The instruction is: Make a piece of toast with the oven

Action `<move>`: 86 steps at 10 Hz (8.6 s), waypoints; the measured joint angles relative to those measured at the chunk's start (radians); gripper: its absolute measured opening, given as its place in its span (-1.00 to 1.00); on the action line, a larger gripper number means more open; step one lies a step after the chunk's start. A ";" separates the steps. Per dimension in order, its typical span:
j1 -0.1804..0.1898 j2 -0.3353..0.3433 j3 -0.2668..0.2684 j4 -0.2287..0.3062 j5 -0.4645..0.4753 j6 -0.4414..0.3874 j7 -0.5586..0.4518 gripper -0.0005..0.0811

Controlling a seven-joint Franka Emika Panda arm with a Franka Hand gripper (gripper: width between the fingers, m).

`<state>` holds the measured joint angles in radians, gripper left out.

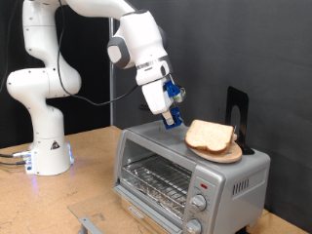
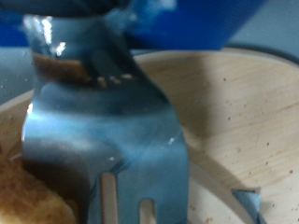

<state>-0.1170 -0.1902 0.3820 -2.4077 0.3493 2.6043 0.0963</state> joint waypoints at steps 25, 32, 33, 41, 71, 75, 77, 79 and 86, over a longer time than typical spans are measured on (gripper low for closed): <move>0.026 -0.012 0.072 -0.028 0.080 -0.170 -0.016 -0.01; 0.097 -0.208 0.048 -0.180 0.293 -0.063 -0.168 -0.01; 0.097 -0.242 0.031 -0.199 0.297 -0.063 -0.177 -0.01; -0.010 -0.389 -0.156 -0.237 0.182 -0.387 -0.225 -0.01; -0.143 0.211 -0.252 0.250 -0.183 -0.201 -0.826 -0.01; -0.137 0.226 -0.226 0.259 -0.201 -0.201 -0.803 -0.01; -0.132 0.227 -0.205 0.259 -0.202 -0.202 -0.791 -0.01; -0.127 0.227 -0.185 0.261 -0.203 -0.202 -0.769 -0.01; -0.123 0.207 -0.159 0.279 -0.195 -0.194 -0.737 -0.01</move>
<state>-0.2403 0.0170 0.2227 -2.1290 0.1544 2.4105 -0.6411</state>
